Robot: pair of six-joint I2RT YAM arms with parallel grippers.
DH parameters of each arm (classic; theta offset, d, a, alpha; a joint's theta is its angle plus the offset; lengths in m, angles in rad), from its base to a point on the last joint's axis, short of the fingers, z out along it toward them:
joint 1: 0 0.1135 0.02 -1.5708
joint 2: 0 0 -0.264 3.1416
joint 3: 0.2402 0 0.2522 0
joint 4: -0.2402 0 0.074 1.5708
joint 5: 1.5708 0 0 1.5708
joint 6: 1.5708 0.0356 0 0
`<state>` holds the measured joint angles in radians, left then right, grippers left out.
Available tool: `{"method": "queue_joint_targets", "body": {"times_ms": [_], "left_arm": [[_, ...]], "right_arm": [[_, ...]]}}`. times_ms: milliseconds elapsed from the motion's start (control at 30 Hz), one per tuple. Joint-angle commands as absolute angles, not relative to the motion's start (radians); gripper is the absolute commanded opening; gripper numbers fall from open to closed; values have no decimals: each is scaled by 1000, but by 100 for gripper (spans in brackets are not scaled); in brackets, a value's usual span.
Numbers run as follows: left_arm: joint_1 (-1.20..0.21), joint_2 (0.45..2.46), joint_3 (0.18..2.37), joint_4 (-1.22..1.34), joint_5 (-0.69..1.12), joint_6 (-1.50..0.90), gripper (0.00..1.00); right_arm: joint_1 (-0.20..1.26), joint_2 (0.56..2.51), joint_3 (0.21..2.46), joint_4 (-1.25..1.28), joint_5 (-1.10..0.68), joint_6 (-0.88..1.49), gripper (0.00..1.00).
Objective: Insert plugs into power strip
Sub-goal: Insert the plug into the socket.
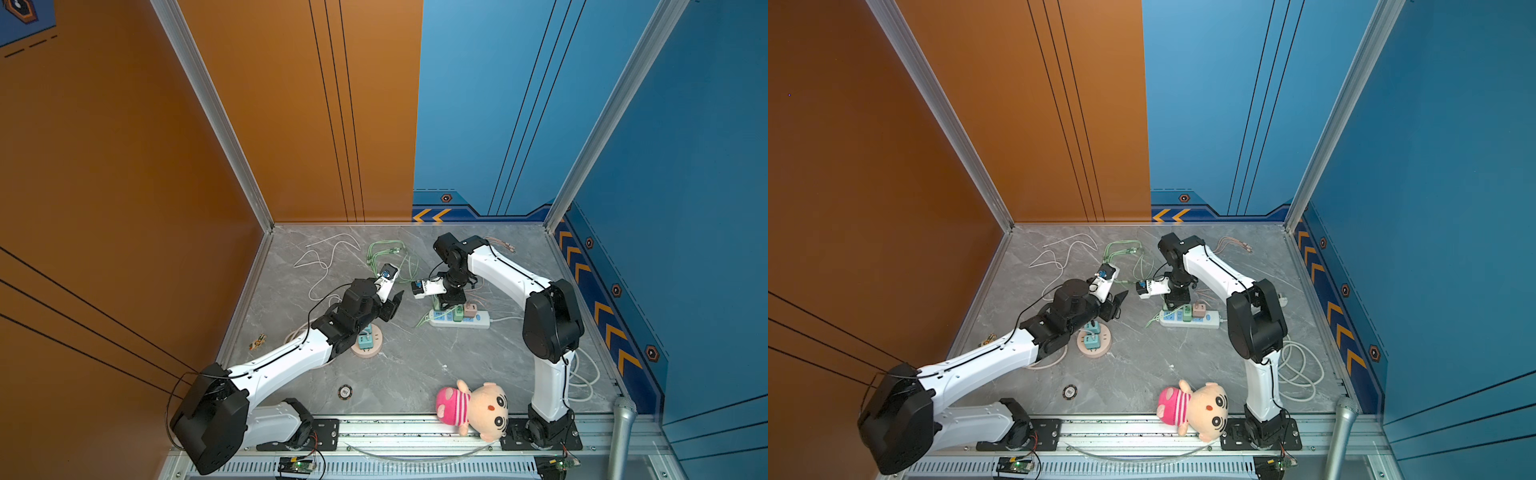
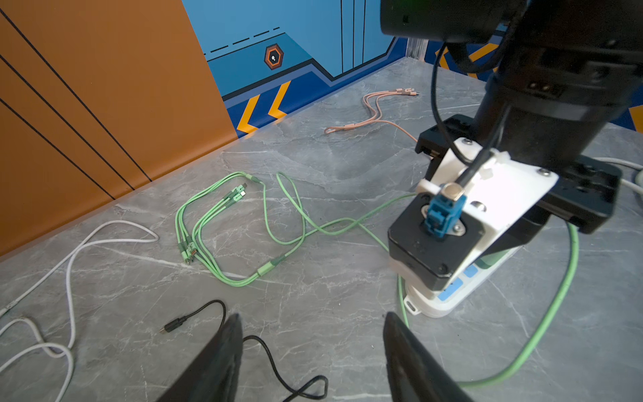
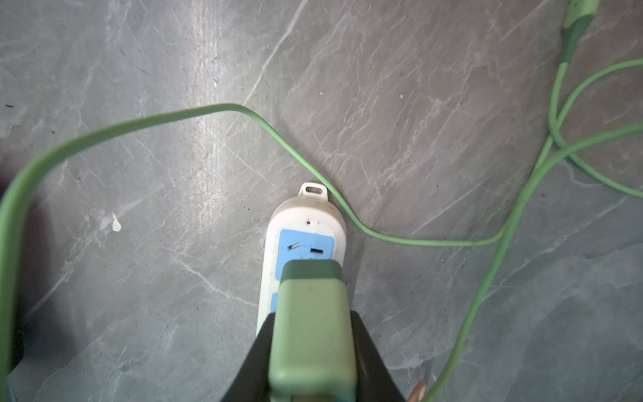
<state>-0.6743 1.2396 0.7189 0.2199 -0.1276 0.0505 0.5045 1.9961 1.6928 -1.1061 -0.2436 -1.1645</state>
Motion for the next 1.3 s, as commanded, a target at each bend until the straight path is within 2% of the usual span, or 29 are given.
{"method": "queue_joint_targets", "body": {"times_ms": [0, 1133, 1267], "left_arm": [[-665, 1214, 709, 224, -152, 35, 64], [-664, 1241, 708, 223, -154, 28, 64], [-664, 1244, 707, 224, -152, 26, 64]], "right_arm": [[515, 2022, 1689, -1109, -210, -1188, 0], [549, 2068, 1697, -1118, -88, -1141, 0], [549, 2068, 1692, -1118, -125, -1130, 0]]}}
